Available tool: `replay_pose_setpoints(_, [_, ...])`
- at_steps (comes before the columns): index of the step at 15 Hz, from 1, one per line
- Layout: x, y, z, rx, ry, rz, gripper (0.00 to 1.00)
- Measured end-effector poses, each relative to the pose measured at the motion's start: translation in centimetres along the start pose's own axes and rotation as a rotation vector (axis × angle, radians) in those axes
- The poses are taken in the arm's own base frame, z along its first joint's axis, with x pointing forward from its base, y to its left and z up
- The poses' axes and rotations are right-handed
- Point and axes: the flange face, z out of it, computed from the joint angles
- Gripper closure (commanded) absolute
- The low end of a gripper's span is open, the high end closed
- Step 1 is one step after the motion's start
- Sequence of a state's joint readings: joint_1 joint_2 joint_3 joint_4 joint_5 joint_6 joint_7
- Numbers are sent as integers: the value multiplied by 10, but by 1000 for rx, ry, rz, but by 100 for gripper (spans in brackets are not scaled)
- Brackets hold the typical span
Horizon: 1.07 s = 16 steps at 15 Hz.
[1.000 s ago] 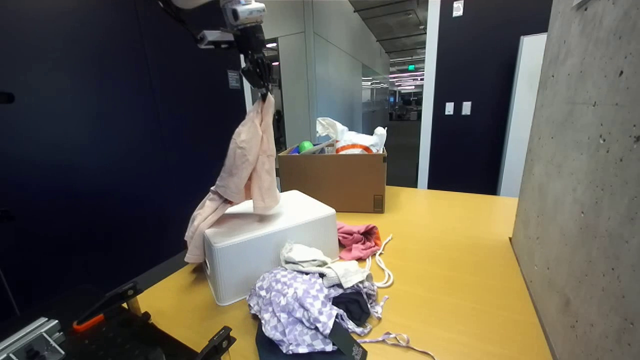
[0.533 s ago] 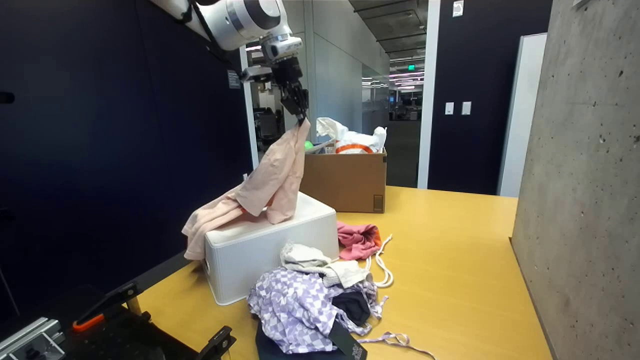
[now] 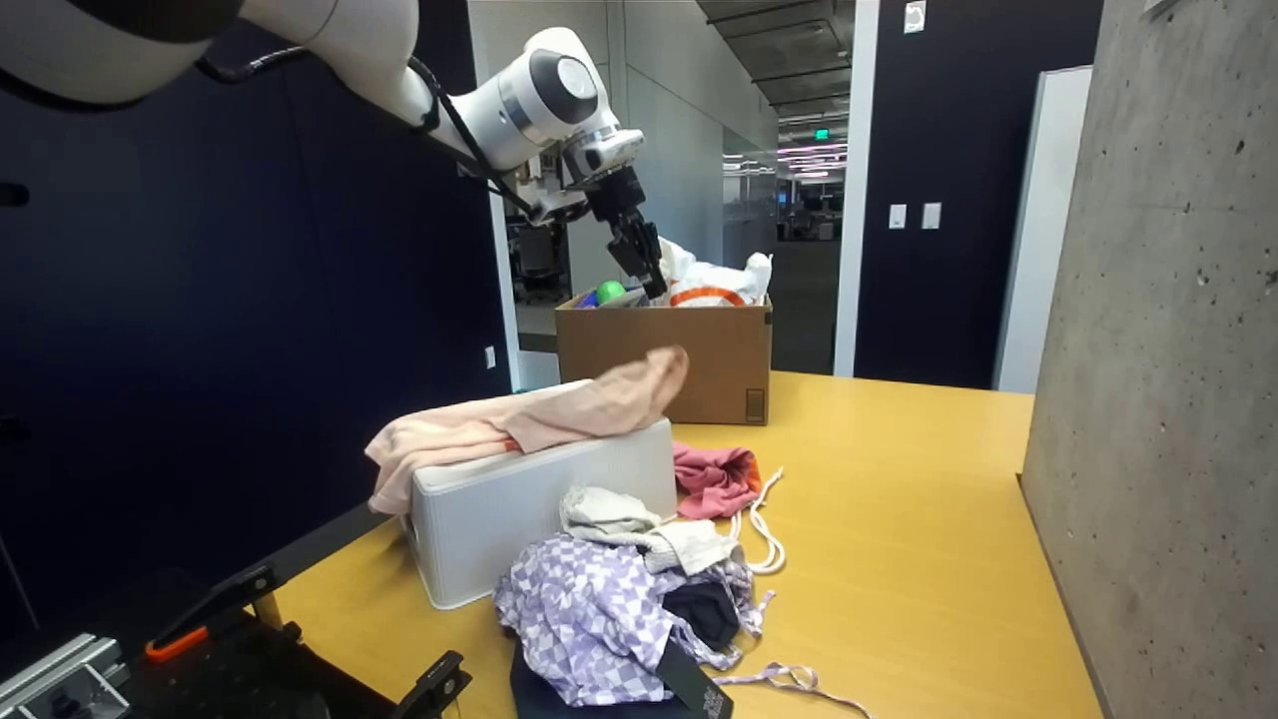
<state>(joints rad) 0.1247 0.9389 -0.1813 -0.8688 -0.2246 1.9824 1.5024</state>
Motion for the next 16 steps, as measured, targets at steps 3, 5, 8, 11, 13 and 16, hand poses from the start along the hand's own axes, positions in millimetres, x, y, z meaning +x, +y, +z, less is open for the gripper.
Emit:
replay_pose_setpoints(3, [-2, -4, 4, 4, 39, -28, 22])
replay_pose_setpoints(5, [-9, -6, -1, 10, 41, -48, 8])
replay_pose_setpoints(8, [-28, -6, -13, -3, 33, -103, 0])
replay_pose_setpoints(11, [-49, -2, -28, -18, 12, -178, 0])
replay_pose_setpoints(13, [-59, 7, -37, -32, -3, -218, 0])
replay_pose_setpoints(16, [-66, 24, -52, -53, -27, -262, 0])
